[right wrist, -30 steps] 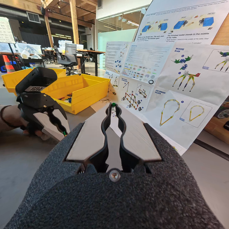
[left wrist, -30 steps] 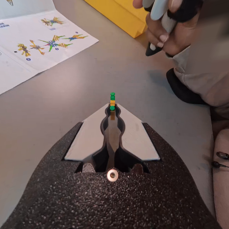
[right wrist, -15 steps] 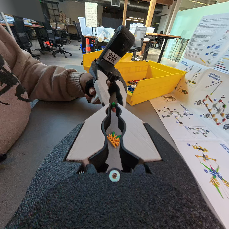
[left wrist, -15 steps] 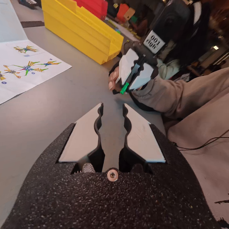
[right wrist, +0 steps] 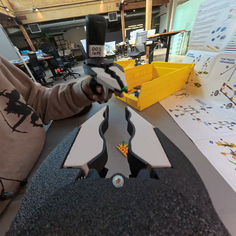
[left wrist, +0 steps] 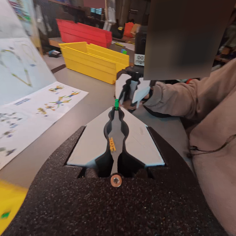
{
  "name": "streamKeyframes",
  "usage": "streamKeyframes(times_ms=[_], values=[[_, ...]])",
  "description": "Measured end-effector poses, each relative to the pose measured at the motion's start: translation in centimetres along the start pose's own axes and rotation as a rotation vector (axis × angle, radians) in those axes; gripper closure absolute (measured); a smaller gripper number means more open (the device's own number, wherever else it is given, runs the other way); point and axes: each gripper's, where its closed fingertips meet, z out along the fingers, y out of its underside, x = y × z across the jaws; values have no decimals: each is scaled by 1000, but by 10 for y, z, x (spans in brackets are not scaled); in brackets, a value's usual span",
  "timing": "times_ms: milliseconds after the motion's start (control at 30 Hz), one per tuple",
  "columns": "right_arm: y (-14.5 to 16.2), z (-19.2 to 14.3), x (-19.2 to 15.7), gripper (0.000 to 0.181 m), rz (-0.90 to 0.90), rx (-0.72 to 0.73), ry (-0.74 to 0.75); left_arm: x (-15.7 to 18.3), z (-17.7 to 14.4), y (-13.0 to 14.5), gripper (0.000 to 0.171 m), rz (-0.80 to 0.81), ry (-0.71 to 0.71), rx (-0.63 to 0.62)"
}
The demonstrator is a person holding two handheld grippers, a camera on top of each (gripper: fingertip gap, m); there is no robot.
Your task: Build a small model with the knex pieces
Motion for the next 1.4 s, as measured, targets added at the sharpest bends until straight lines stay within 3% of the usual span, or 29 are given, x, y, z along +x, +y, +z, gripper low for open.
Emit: streamKeyframes(times_ms=[67,133,200,233,333,433,467,500,600,667,800,1067,1200,1400], values=[[14,-3,14,154,-4,-101,61,-67,-41,-6,167,66,-411,-38],[44,-2,25,148,-50,-296,117,-121,-94,2,166,95,-756,-131],[76,2,27,138,-75,-479,135,-147,-123,25,165,27,-892,-253],[89,5,24,131,-66,-551,122,-152,-128,31,156,-4,-907,-263],[116,15,19,120,-85,-708,125,-142,-112,24,146,-26,-807,-189],[126,20,17,136,-130,-790,121,-110,-85,2,147,49,-636,-95],[126,21,15,152,-128,-800,106,-94,-73,-2,148,53,-538,-70],[126,21,14,157,-145,-805,95,-77,-61,-3,151,35,-428,-53],[121,19,15,158,-289,-783,88,-30,-31,8,150,-123,-105,-78],[104,19,16,158,-396,-697,99,-14,-19,23,148,-219,26,-136],[62,13,8,158,-593,-507,106,1,0,45,147,-334,139,-200],[42,5,-5,159,-725,-447,114,23,13,45,166,-365,266,-174],[25,3,-7,158,-568,-313,115,25,11,28,166,-359,293,-75],[-8,4,-14,151,76,-2,-72,29,5,-7,167,-274,293,151]])
